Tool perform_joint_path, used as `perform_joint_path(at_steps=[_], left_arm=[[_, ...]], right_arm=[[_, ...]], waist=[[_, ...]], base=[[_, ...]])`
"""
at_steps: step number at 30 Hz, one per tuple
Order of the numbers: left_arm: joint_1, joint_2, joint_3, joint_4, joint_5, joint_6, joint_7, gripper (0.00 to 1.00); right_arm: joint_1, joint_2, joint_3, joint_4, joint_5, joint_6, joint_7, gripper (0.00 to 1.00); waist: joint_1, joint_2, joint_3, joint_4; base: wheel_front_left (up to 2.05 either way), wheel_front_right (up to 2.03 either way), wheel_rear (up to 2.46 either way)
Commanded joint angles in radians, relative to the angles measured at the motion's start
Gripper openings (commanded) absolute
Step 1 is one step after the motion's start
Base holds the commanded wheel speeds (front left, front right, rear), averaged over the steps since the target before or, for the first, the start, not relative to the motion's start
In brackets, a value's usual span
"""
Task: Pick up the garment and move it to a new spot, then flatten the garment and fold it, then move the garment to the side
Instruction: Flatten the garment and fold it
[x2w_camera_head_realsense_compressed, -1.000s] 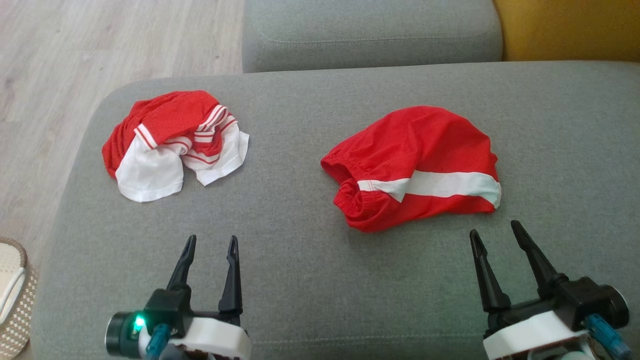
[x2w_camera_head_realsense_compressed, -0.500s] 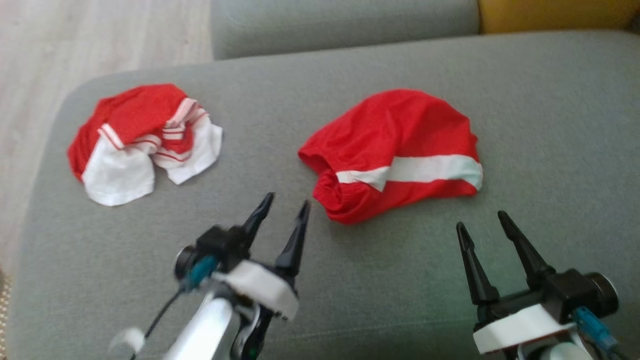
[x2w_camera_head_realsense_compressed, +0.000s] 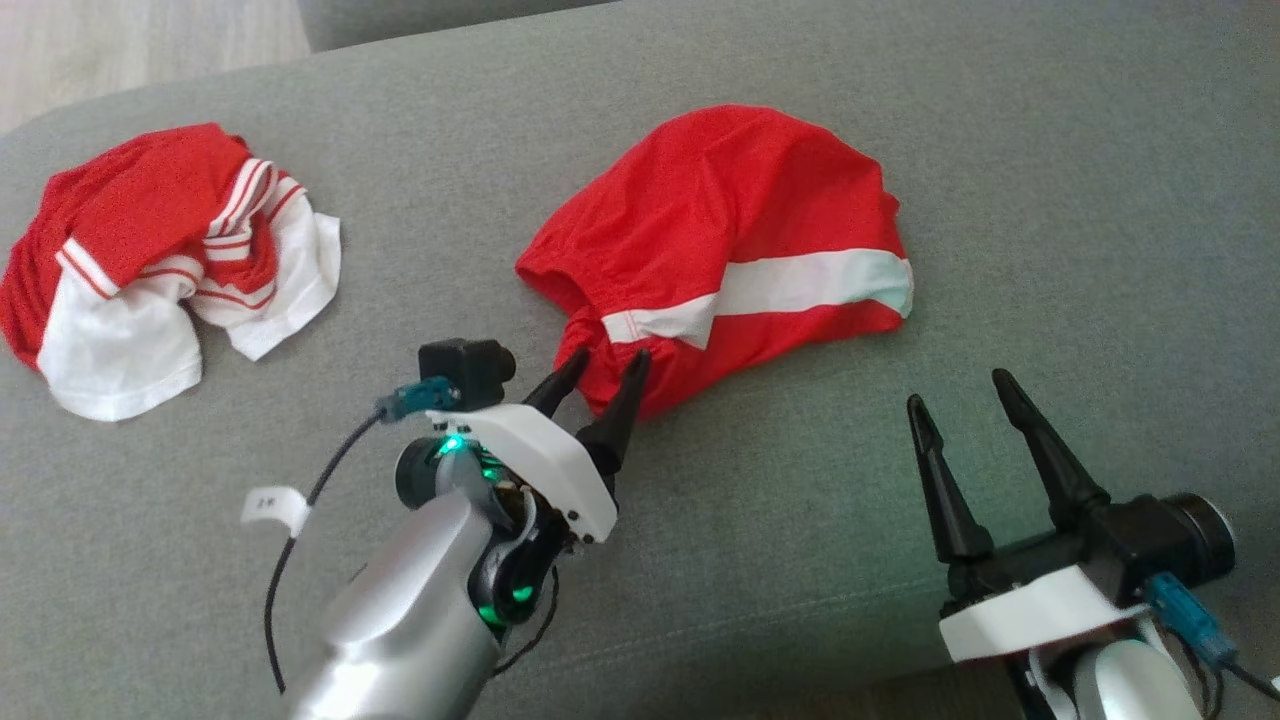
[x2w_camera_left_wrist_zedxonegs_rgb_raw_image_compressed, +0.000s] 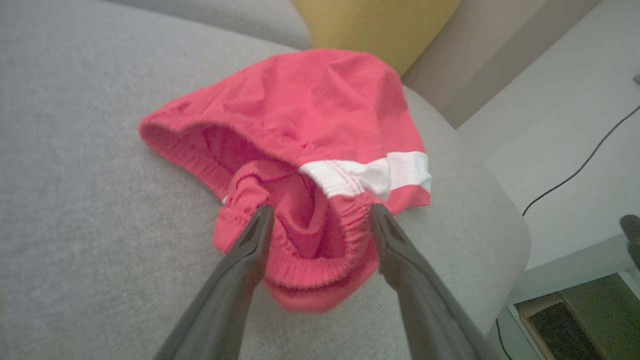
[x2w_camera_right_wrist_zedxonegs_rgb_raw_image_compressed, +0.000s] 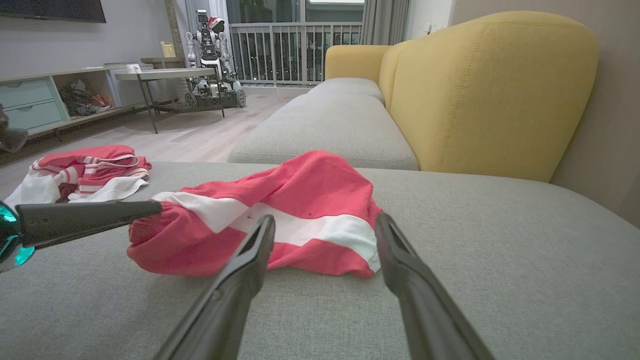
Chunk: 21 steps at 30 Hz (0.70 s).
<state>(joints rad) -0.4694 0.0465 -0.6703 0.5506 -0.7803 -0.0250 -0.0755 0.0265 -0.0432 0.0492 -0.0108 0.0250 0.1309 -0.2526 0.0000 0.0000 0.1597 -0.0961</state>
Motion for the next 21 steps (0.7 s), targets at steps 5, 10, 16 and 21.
perform_joint_path(at_steps=[5,10,16,21], left_arm=[[-0.095,0.004,0.015,0.004,-0.086,-0.004,0.01,1.0],[-0.126,0.004,-0.012,0.029,-0.121,-0.01,0.009,0.99],[-0.139,0.004,-0.039,0.047,-0.148,-0.01,0.02,0.47],[-0.159,0.006,-0.049,0.052,-0.127,-0.009,-0.035,0.0]], right_arm=[[-0.042,-0.007,0.034,-0.032,-0.004,0.0,-0.009,1.0],[-0.041,-0.007,0.037,-0.03,-0.004,0.0,-0.009,1.0],[-0.041,-0.007,0.039,-0.03,-0.003,0.0,-0.009,1.0],[-0.043,-0.007,0.035,-0.033,0.0,0.0,-0.009,1.0]], waist=[[0.0,0.0,0.008,-0.015],[0.0,0.0,0.007,-0.022],[0.0,0.0,0.005,-0.028],[0.0,0.0,0.008,-0.028]], base=[[0.0,0.0,0.0],[0.0,0.0,0.0],[0.0,0.0,0.0],[0.0,0.0,0.0]])
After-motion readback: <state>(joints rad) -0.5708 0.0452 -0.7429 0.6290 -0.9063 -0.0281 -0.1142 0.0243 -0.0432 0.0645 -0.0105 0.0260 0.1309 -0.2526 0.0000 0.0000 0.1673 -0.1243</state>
